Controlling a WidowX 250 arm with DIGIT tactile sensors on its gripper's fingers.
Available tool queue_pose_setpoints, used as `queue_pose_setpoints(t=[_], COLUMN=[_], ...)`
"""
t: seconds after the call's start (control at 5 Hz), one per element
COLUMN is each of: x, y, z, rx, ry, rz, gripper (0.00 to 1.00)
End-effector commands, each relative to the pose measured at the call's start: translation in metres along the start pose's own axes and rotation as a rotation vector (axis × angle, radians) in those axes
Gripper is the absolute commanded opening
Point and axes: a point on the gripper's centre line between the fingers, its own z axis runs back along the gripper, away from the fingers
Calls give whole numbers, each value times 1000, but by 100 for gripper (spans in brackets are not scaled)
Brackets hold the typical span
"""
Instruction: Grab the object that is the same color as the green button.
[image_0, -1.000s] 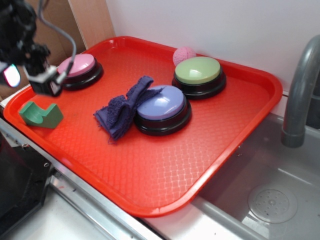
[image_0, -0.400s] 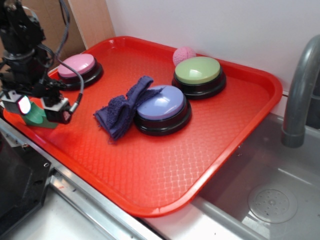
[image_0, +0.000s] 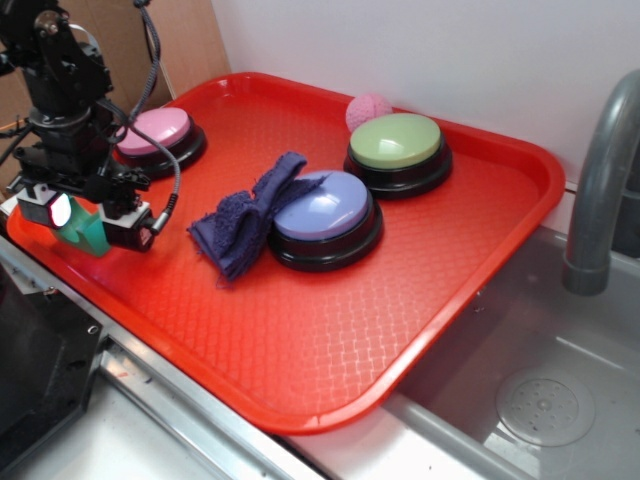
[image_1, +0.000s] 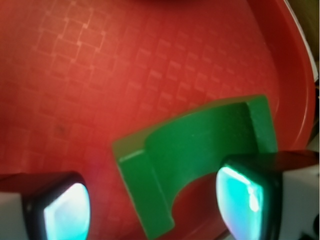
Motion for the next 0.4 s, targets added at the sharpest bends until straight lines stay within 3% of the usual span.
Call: queue_pose_setpoints(t=[0.0,0.2], x=[5,5], y=[-1,-1], z=[0,0], rx=[-15,-18], ry=[-46,-47], rz=[-9,-9], gripper=[0,0])
